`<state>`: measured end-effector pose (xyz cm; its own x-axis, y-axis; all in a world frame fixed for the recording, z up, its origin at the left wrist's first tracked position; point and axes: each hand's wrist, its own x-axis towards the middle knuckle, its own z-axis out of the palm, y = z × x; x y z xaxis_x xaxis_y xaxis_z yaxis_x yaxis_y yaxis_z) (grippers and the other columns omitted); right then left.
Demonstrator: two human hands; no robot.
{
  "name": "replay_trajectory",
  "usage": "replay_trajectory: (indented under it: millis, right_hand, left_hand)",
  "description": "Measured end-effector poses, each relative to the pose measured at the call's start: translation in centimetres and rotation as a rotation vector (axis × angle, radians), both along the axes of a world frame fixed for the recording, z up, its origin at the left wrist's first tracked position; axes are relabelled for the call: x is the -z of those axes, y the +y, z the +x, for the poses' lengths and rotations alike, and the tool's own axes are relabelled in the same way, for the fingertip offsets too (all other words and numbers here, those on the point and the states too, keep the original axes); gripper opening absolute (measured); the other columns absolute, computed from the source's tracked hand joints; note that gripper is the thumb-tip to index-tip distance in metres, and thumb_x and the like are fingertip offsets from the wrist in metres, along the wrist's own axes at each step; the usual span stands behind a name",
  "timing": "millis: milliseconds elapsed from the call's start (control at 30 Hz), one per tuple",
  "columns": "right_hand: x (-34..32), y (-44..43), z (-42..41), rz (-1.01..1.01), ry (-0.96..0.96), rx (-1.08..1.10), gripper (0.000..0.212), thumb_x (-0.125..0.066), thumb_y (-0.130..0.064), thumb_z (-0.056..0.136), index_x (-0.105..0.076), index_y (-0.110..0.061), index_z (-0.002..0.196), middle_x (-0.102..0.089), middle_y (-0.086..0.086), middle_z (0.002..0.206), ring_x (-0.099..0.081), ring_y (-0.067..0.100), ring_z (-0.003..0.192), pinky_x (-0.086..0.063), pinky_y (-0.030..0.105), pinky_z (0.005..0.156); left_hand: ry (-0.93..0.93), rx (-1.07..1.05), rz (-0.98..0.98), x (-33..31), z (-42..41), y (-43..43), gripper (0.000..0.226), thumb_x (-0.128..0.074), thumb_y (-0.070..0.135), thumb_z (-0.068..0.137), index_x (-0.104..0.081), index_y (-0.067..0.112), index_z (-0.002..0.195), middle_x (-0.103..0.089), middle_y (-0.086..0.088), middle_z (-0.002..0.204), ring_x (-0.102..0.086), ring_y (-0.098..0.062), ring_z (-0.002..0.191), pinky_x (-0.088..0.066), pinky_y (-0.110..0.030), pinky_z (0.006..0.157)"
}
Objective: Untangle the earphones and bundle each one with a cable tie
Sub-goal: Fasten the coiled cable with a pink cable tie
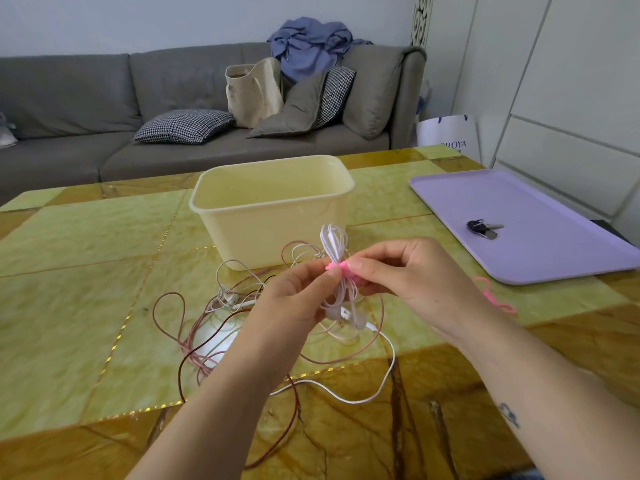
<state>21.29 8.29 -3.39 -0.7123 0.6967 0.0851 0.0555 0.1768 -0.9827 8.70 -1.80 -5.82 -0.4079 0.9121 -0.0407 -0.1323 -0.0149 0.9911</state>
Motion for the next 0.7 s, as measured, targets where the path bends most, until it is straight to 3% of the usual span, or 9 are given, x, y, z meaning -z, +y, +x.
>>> replay_trajectory:
  millis: [67,133,267,500,567,700]
  right_hand:
    - [0.07,0.07,-0.07,0.003,0.012,0.001,0.007,-0.068,-0.014,0.084,-0.075,-0.012,0.085,-0.074,0.006,0.077,-0.07,0.016,0.072,-0.055,0.024,0.069]
    - [0.1,0.12,-0.04,0.026,0.014,-0.01,0.009,-0.066,-0.013,0.086,-0.074,-0.012,0.086,-0.074,0.006,0.076,-0.07,0.016,0.071,-0.055,0.024,0.068]
    - [0.12,-0.1,-0.02,0.096,0.001,-0.021,0.01,-0.063,-0.012,0.089,-0.073,-0.01,0.088,-0.073,0.005,0.073,-0.069,0.014,0.067,-0.054,0.02,0.062]
    - [0.0,-0.3,0.01,0.148,-0.039,-0.069,0.008,-0.062,-0.01,0.089,-0.07,-0.012,0.086,-0.074,0.004,0.074,-0.069,0.011,0.066,-0.053,0.018,0.061]
    - [0.07,-0.42,0.0,0.187,-0.05,-0.064,0.007,-0.064,-0.01,0.088,-0.07,-0.011,0.088,-0.074,0.002,0.074,-0.069,0.009,0.066,-0.052,0.016,0.061]
    - [0.06,-0.63,0.06,0.307,-0.066,-0.06,0.006,-0.066,-0.01,0.086,-0.072,-0.012,0.088,-0.074,-0.003,0.077,-0.069,0.007,0.07,-0.056,0.021,0.067]
  left_hand:
    - [0.045,-0.013,-0.021,0.06,-0.19,0.06,0.033,-0.07,0.038,0.078,-0.069,0.013,0.1,-0.073,-0.005,0.09,-0.065,-0.02,0.077,-0.047,-0.028,0.075]
    - [0.085,-0.02,-0.031,0.0,-0.21,-0.01,0.033,-0.065,0.04,0.075,-0.07,0.017,0.098,-0.073,-0.002,0.087,-0.063,-0.012,0.069,-0.044,-0.032,0.077]
    - [0.157,-0.029,-0.063,-0.34,0.08,-0.18,0.025,-0.075,0.034,0.077,-0.07,0.02,0.097,-0.068,0.003,0.07,-0.056,-0.004,0.056,-0.041,-0.027,0.071]
    - [0.233,-0.072,-0.128,-0.45,-0.28,-0.09,0.012,-0.071,0.021,0.081,-0.069,0.02,0.093,-0.066,0.011,0.061,-0.053,0.002,0.05,-0.039,-0.015,0.055]
    - [0.247,-0.087,-0.136,-0.49,-0.32,-0.14,0.01,-0.072,0.02,0.081,-0.069,0.019,0.09,-0.065,0.01,0.059,-0.052,0.0,0.048,-0.038,-0.013,0.051]
    - [0.188,-0.114,-0.15,-0.68,-0.6,-0.19,0.007,-0.067,0.011,0.083,-0.07,0.015,0.088,-0.072,-0.002,0.07,-0.062,-0.013,0.062,-0.047,-0.027,0.061]
